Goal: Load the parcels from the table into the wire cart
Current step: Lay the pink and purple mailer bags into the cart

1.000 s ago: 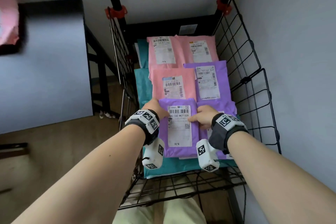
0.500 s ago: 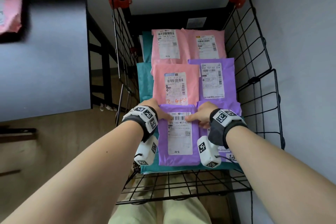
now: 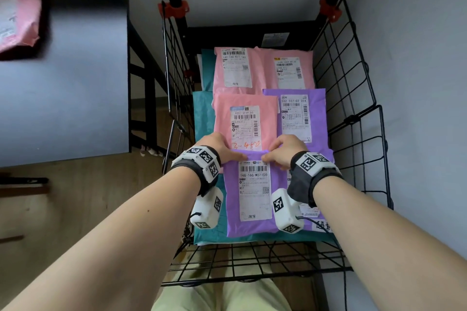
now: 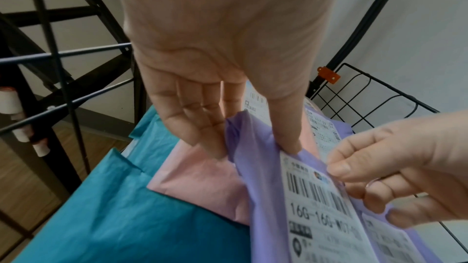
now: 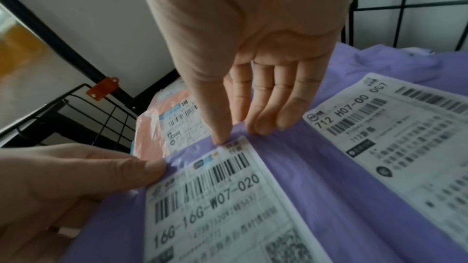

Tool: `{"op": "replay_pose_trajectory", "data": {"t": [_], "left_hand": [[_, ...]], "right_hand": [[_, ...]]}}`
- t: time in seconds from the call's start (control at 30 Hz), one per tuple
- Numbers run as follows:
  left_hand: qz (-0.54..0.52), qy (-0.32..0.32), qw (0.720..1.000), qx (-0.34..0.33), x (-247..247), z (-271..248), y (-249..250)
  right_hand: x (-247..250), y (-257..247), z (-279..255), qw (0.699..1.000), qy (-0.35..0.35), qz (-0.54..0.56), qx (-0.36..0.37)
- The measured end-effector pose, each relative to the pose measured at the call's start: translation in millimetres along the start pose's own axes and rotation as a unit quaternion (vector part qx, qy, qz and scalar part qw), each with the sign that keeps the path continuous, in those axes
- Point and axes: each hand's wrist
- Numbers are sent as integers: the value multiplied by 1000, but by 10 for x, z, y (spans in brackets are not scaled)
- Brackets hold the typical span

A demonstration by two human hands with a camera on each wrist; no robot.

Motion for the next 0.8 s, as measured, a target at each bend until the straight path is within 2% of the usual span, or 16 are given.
{"op": "replay_pose_trajectory", "data": {"t": [0.13,0.27,0.4,0.53,0.8], "left_hand": [[-18,29,999,-2,27,-5,-30],[-16,2,1000,5,31,-13,-31],[13,-30,999,30,11,15,-43],[47,-14,998,39,-45,55,-93],[63,-27,997,43,-80,69,-145]], "right_hand": [[31,15,11,999,29,18,11],[62,19,27,999,31,19,32],[55,34,74,999,-8,-8,41],[-23,71,115,998,-37,-34,39],[-49,66,131,996,-71,-54,24]]}}
Point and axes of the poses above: each hand's wrist, its own z-axis towards the middle knuckle, its own x-axis out of the back of the hand, y = z × x, and after that the axes turned 13 degrees about -y, right-handed
